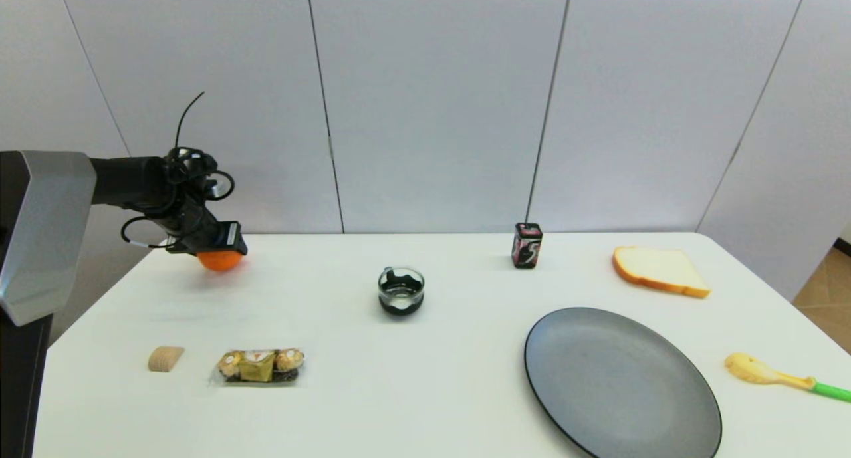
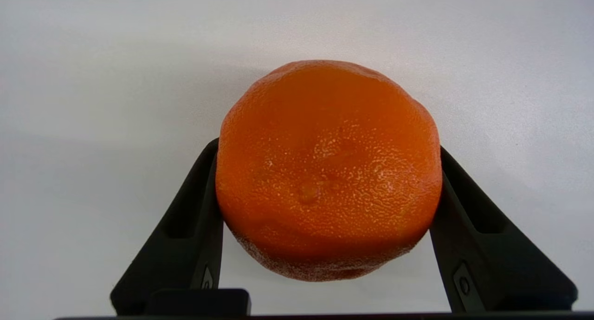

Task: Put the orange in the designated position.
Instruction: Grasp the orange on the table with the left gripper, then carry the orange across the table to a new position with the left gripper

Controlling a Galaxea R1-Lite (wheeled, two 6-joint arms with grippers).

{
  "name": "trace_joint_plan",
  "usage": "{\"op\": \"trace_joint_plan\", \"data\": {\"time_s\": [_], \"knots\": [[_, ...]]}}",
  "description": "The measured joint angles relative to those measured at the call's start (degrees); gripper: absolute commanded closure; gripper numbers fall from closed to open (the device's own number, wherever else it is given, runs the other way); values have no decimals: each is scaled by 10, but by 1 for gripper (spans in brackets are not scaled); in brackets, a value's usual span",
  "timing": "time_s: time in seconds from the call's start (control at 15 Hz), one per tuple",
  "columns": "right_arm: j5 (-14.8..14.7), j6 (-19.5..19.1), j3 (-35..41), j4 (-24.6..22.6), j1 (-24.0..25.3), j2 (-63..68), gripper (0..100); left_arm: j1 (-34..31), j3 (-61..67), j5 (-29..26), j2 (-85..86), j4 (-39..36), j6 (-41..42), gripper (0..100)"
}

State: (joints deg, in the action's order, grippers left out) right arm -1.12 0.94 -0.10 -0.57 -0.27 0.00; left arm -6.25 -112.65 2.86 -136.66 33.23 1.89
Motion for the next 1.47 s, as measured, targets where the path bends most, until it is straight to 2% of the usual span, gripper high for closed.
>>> {"op": "trace_joint_plan", "data": {"time_s": [0.47,1.13,1.47], "knots": [[0,0,0,0,0,0,0,17,30,-3,68,31,3,100],[0,0,0,0,0,0,0,81,353,-6,416,42,3,100],[0,0,0,0,0,0,0,114,489,-26,547,44,2,100]]}}
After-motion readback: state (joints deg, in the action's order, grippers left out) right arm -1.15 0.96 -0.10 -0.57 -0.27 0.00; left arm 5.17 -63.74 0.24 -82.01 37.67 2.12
